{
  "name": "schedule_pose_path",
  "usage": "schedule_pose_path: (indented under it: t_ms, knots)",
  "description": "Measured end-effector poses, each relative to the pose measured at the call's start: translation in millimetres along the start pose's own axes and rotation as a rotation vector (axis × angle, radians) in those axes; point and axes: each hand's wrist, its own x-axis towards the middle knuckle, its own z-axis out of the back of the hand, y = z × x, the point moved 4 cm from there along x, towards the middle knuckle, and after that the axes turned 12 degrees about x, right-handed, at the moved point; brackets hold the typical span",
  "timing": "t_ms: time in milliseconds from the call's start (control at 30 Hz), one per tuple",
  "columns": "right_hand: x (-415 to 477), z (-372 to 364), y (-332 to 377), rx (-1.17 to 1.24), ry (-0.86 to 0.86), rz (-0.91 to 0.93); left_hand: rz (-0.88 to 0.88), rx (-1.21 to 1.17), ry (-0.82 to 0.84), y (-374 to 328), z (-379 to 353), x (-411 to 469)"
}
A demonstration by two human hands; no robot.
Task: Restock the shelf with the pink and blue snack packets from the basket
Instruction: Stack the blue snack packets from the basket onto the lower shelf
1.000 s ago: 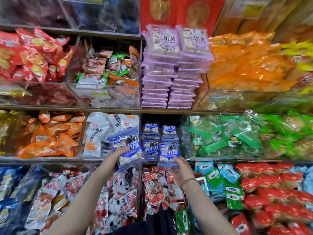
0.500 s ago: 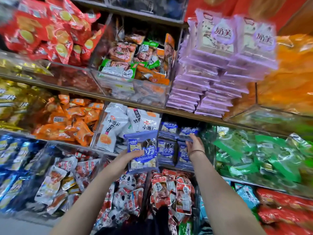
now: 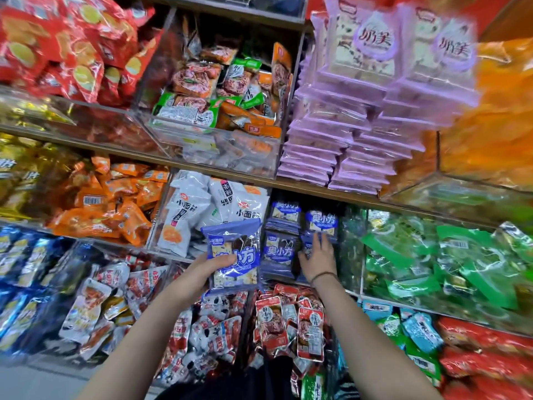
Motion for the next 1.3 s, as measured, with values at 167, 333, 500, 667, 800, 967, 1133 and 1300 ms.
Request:
schedule_pose_path:
  t_ms: [167, 333, 500, 667, 800, 967, 1133, 1300]
  knots:
    - [23, 13, 2, -0.019, 0.075, 0.011, 0.012, -0.01, 0.021, 3, 1, 0]
    - [-7, 32, 31, 0.322, -0.047, 0.056, 0.029, -0.027, 0.022, 6, 7, 2]
    - [-92, 38, 90, 0.902, -0.005, 0.196, -0.028, -0.049, 0.036, -2, 3, 0]
    - [-121, 21, 116, 0.834, 0.193, 0.184, -0.055, -0.003, 0.06, 1, 2, 1]
    - [-119, 22, 112, 0.795, 0.163, 0.185, -0.011, 0.077, -0.058, 7, 6, 1]
    - [-115, 17, 95, 0.966, 0.205, 0.079, 0.046, 0.186, -0.143, 13, 10, 6]
    - [-101, 3, 55, 1.651, 0.191, -0.347, 0.038, 0.167, -0.133, 10, 4, 3]
    - [-74, -7, 15, 1.255, 0.007, -0.491, 0.032, 0.123, -0.162, 11, 2, 6]
